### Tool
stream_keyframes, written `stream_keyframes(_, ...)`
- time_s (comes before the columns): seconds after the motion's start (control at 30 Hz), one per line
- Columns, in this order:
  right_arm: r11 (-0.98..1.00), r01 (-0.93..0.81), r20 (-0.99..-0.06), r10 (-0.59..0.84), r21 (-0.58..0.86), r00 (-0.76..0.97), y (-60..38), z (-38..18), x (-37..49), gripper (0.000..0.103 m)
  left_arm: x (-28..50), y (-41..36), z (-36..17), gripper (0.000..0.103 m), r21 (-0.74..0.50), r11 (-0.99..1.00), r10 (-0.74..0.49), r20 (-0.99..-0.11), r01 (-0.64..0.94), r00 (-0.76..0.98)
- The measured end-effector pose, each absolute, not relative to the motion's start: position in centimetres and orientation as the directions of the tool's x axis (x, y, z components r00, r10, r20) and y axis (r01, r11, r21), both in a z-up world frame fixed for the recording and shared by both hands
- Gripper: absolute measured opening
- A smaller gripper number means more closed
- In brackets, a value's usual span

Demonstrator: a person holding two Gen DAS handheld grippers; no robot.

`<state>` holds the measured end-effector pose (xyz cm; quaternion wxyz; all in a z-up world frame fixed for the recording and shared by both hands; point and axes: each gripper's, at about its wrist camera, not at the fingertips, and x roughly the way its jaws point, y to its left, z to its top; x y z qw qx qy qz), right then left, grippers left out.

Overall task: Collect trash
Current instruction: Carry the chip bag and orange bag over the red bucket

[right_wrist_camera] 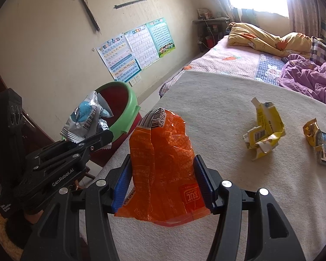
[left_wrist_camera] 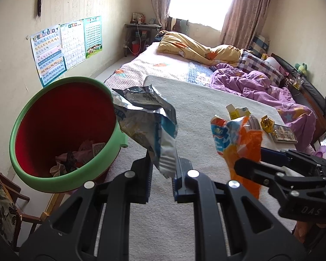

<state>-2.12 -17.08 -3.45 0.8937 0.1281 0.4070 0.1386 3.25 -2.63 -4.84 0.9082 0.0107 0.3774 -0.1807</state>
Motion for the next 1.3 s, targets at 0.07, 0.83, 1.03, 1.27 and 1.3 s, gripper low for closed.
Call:
stream_keyframes(0.07, 0.93, -0.147, -0.697, 0.351, 0.336, 0.625, -16.5, -3.5, -1.8, 0.055, 3.4, -2.3, -4.9, 0.014, -0.126, 0.934, -0.325, -0.688, 0.335, 0.649)
stream_keyframes(0.83, 0.937, -0.168, -0.718, 0.344, 0.307, 0.604, -11.2, -4.1, 3.4, 0.055, 6.6, 4.6, -5.3, 0.014, -0.136, 0.954, -0.284, -0.689, 0.267, 0.666)
stream_keyframes(1.03, 0.935, -0.173, -0.711, 0.347, 0.308, 0.611, -9.5, -3.7, 4.5, 0.055, 7.6, 6.9, -5.2, 0.014, -0.124, 0.963, -0.257, -0.692, 0.24, 0.675)
stream_keyframes(1.27, 0.933, -0.189, -0.701, 0.354, 0.305, 0.619, -7.7, -3.3, 5.9, 0.055, 9.0, 9.3, -5.1, 0.014, -0.114, 0.968, -0.238, -0.697, 0.223, 0.676)
stream_keyframes(1.3, 0.933, -0.191, -0.7, 0.355, 0.305, 0.619, -7.5, -3.3, 6.0, 0.055, 9.1, 9.6, -5.2, 0.014, -0.113, 0.969, -0.236, -0.698, 0.222, 0.676)
